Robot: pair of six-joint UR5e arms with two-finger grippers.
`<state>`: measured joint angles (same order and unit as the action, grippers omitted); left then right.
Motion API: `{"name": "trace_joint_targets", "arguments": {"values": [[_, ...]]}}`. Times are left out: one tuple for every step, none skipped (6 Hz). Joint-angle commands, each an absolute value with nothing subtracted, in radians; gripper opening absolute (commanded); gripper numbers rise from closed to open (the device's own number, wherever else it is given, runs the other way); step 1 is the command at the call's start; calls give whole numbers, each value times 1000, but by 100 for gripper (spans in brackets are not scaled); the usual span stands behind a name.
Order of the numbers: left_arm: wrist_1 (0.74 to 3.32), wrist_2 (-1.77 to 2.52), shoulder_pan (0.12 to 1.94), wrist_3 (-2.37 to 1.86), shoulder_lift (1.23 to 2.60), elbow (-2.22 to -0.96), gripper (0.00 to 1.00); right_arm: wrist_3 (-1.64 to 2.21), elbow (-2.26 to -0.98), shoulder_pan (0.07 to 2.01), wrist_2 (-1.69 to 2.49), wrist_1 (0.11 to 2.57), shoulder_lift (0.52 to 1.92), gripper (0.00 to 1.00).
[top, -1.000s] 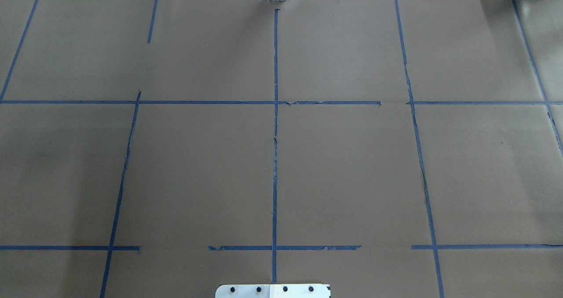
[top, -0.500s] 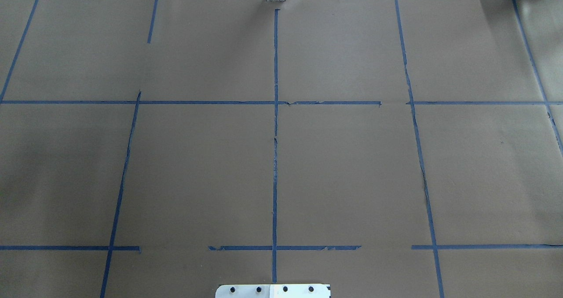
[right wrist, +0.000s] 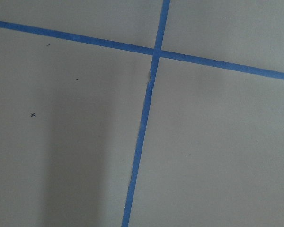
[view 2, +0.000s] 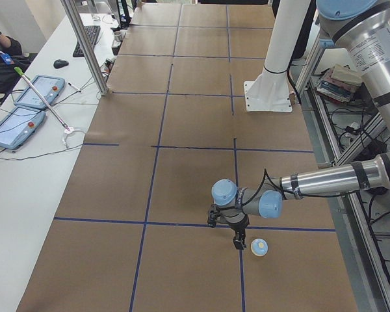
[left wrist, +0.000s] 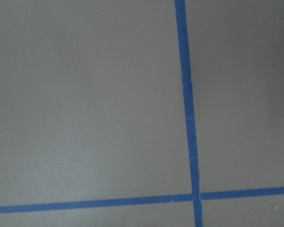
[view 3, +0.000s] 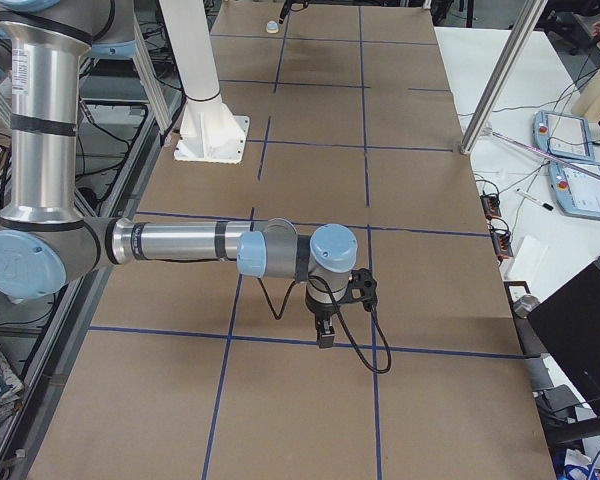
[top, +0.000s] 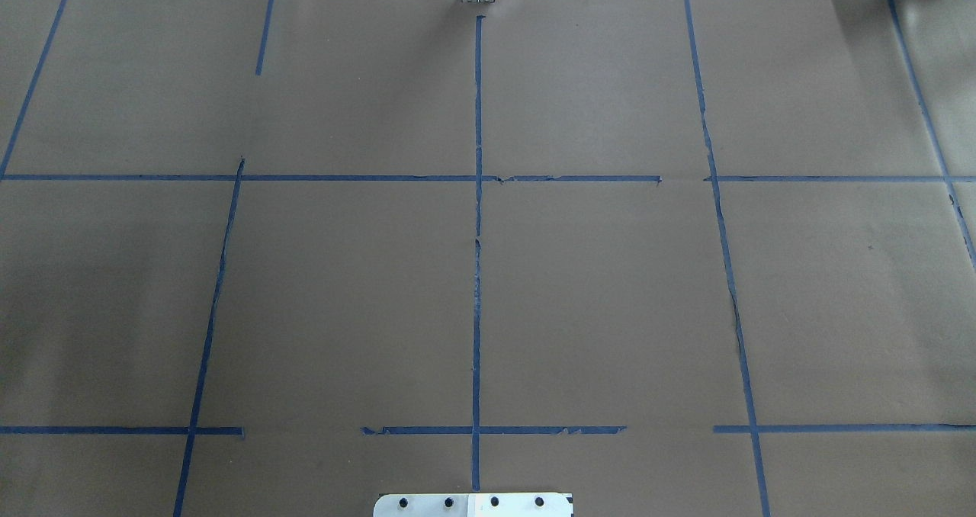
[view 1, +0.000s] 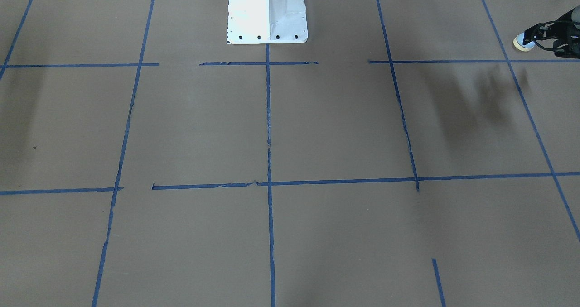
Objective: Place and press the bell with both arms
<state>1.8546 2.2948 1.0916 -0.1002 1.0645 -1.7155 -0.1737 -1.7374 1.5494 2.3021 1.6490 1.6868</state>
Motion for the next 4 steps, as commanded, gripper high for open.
{"name": "trace_joint_targets", "arguments": {"values": [[1853,2295,1069,-59,1063,-1671,100,-178,-1735,1549,2303,1649,1690,100],[1853,2295,1069,-58,1063,-1663,100,-179,-1735,1549,2304,1649,1692,100],[1855,2295,1054,-54,1065,-1645,100,-181,-1733,1549,2304,1651,1692,100],[1855,2298,1034,-45,1065,-1635,100,-183,-1735,1549,2304,1649,1703,100]]}}
